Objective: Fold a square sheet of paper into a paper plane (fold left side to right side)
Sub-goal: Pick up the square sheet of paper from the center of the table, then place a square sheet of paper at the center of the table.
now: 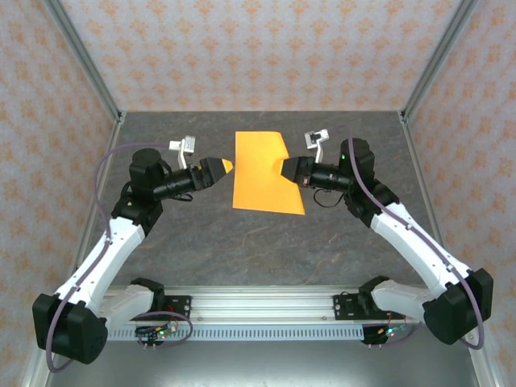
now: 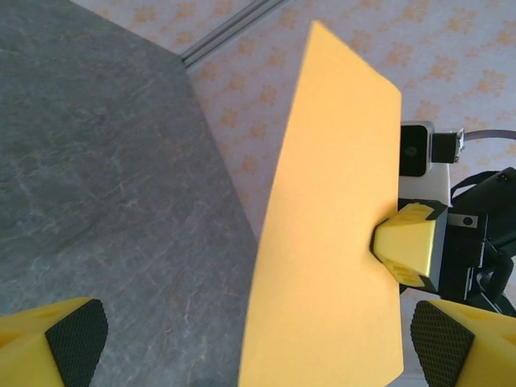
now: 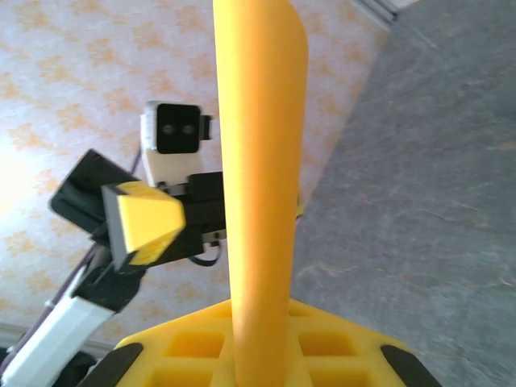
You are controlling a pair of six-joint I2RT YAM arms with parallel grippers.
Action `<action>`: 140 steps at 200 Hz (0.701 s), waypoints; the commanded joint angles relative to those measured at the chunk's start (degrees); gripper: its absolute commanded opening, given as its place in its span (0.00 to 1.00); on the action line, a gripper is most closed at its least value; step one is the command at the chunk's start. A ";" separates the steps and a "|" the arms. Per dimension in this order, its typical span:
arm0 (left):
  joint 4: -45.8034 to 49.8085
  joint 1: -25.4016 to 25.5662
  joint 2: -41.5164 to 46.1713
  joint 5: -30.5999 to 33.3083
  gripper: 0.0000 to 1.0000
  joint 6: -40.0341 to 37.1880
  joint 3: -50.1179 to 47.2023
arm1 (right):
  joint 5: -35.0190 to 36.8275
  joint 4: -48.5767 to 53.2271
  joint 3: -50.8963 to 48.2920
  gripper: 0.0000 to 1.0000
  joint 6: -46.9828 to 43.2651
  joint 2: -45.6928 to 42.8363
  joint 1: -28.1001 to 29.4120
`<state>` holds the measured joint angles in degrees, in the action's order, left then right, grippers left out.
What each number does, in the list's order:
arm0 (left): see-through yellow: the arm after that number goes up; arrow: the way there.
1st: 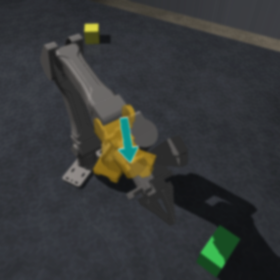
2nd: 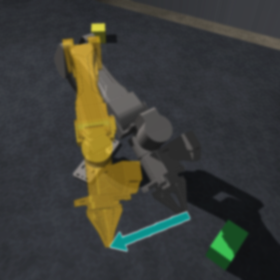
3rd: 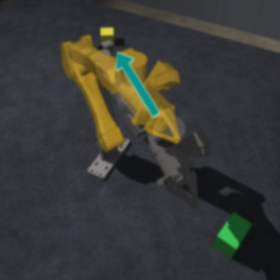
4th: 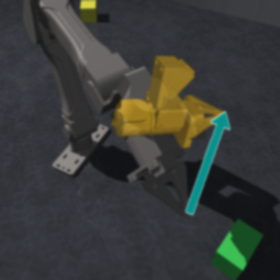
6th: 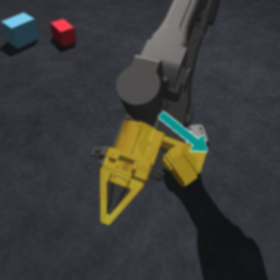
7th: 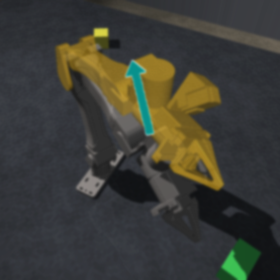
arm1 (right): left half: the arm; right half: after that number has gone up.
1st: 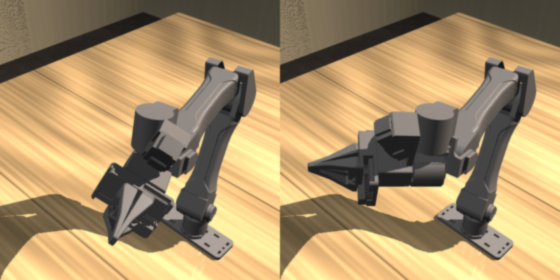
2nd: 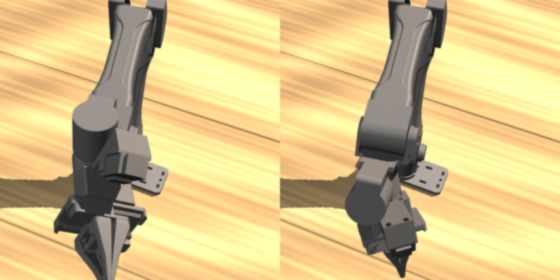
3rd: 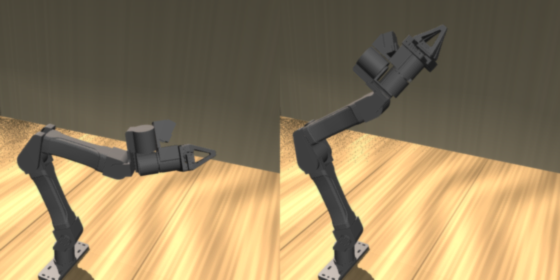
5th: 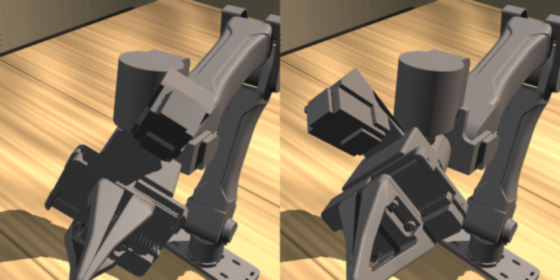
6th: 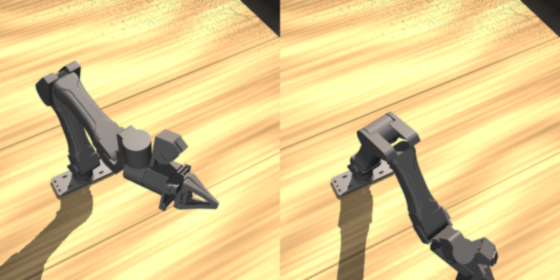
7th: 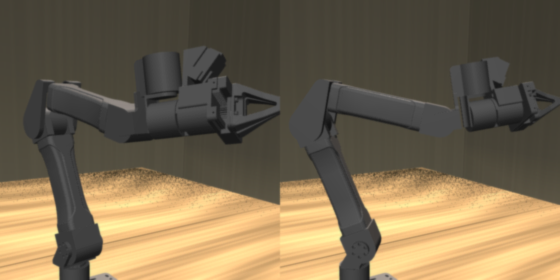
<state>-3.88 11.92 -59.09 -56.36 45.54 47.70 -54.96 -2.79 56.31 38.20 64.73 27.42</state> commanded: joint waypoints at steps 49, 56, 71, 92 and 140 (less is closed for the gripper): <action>-5.39 6.72 -2.94 0.25 0.92 1.24 2.78 | -2.11 -6.82 2.53 0.15 3.15 0.57 3.26; -5.66 6.75 -3.04 0.82 0.88 1.31 2.57 | -1.58 -5.70 2.57 0.15 2.51 0.50 3.28; -5.93 6.78 -3.35 1.42 0.74 1.23 2.13 | 0.02 -2.48 2.92 0.16 0.63 0.40 3.32; -5.45 6.74 -4.07 1.77 0.49 1.02 1.77 | 2.80 2.66 3.29 0.19 -2.03 0.31 3.25; 1.68 6.73 -6.37 6.82 0.11 -5.44 -0.62 | 17.09 19.41 5.27 0.48 -9.01 0.71 2.65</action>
<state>-5.85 18.55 -63.94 -53.28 44.49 48.58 -48.31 5.15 58.37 34.54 65.39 30.48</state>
